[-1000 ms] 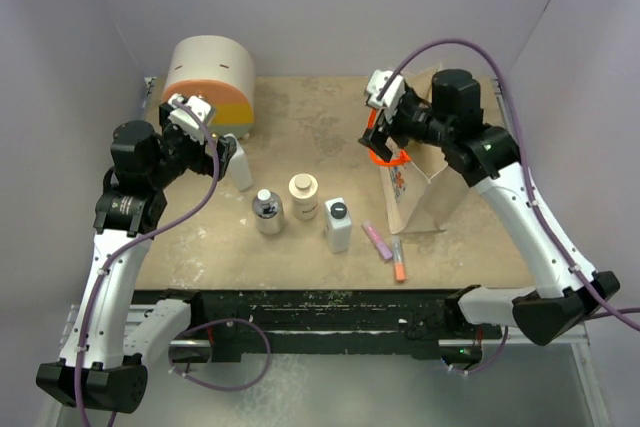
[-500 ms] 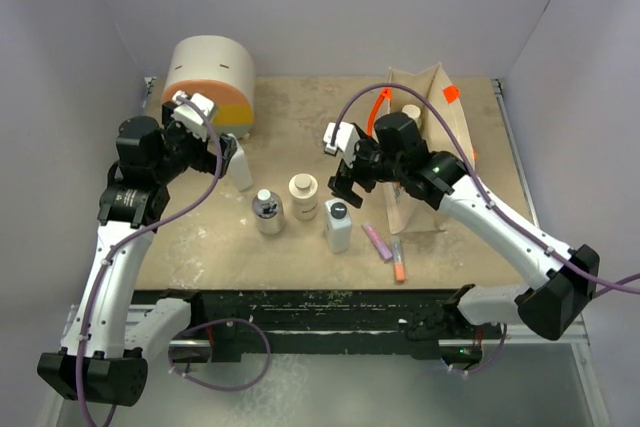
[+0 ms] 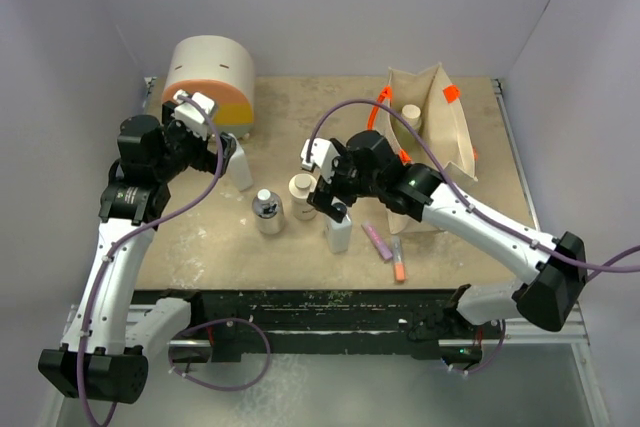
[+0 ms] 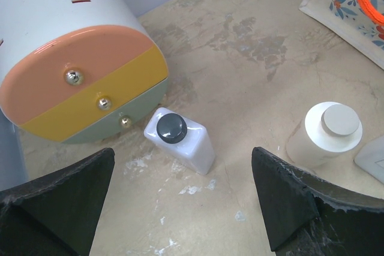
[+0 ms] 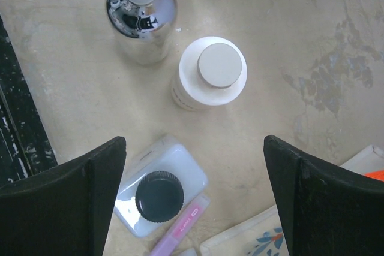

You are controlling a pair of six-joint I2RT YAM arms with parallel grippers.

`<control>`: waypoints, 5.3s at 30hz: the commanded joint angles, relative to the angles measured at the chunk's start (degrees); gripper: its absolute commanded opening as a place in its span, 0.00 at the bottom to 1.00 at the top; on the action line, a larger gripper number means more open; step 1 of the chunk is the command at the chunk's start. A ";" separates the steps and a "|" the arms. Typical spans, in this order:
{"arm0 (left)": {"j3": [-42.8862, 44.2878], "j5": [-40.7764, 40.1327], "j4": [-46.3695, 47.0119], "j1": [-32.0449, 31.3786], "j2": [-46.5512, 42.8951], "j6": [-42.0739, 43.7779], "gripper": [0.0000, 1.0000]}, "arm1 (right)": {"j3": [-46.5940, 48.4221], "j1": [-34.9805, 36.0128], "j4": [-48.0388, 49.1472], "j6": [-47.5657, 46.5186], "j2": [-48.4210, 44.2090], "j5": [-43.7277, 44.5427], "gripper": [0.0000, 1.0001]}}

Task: Place the personal care products into the canvas bag
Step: Pick up the care product from the center of the board, then place the care product in the canvas bag.

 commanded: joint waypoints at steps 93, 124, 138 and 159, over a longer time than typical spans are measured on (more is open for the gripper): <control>2.24 3.24 -0.41 0.40 -1.13 1.11 0.99 | 3.62 -5.69 -10.67 -15.31 -3.71 -7.88 0.00; 3.19 2.55 -0.63 0.33 1.92 3.86 0.99 | 20.26 -8.39 -20.12 -17.01 -5.83 -2.45 0.00; 2.49 4.12 0.51 0.31 1.25 2.57 0.99 | 34.42 -19.80 -26.64 -15.41 -8.57 -3.22 0.00; 3.14 6.73 -0.27 0.31 0.76 1.27 0.99 | 40.50 -35.73 -20.83 -14.91 -0.72 4.57 0.00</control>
